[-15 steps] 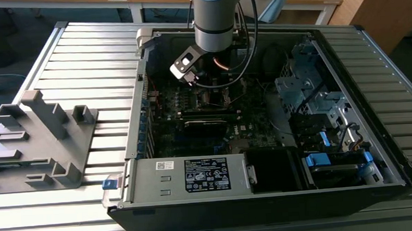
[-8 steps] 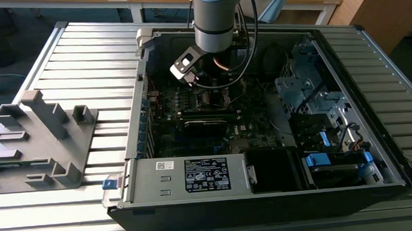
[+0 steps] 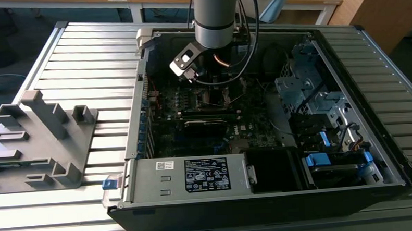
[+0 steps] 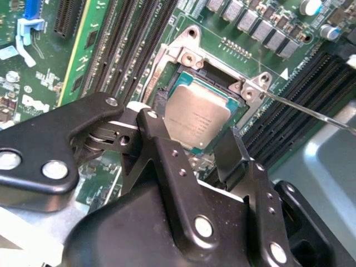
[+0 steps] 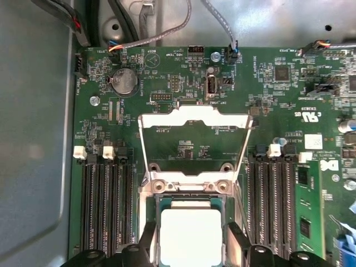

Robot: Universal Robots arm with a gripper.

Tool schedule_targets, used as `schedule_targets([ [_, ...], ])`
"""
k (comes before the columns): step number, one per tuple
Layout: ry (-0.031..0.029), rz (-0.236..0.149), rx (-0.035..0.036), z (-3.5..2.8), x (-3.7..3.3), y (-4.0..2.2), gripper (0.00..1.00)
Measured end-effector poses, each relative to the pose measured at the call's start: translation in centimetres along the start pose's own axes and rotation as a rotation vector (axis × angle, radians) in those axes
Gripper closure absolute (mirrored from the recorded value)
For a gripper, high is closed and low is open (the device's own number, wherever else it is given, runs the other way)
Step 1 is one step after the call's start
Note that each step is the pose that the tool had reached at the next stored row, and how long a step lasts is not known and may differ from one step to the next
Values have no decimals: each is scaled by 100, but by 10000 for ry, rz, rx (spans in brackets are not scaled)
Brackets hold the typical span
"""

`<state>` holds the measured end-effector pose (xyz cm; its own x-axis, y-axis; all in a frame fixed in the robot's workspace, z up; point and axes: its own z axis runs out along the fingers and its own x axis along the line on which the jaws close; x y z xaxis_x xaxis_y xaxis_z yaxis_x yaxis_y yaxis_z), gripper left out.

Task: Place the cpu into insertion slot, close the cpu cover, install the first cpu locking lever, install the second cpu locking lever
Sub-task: 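Place the cpu into insertion slot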

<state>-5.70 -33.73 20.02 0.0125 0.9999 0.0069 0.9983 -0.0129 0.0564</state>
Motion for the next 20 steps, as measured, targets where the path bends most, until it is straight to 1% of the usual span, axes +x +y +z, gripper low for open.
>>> schedule_targets([
  [3,0,0,0,-34,1,2,39],
  [10,-2,-1,0,-34,0,2,39],
  [11,-2,-1,0,-34,0,2,41],
  [13,-3,-1,0,-35,0,2,53],
  [14,-4,-1,0,-35,0,2,53],
  [15,-4,-1,0,-34,0,2,59],
  [16,-4,-1,0,-34,0,2,59],
  [19,-4,-1,0,-34,0,2,77],
  [20,-5,-1,0,-34,0,2,77],
])
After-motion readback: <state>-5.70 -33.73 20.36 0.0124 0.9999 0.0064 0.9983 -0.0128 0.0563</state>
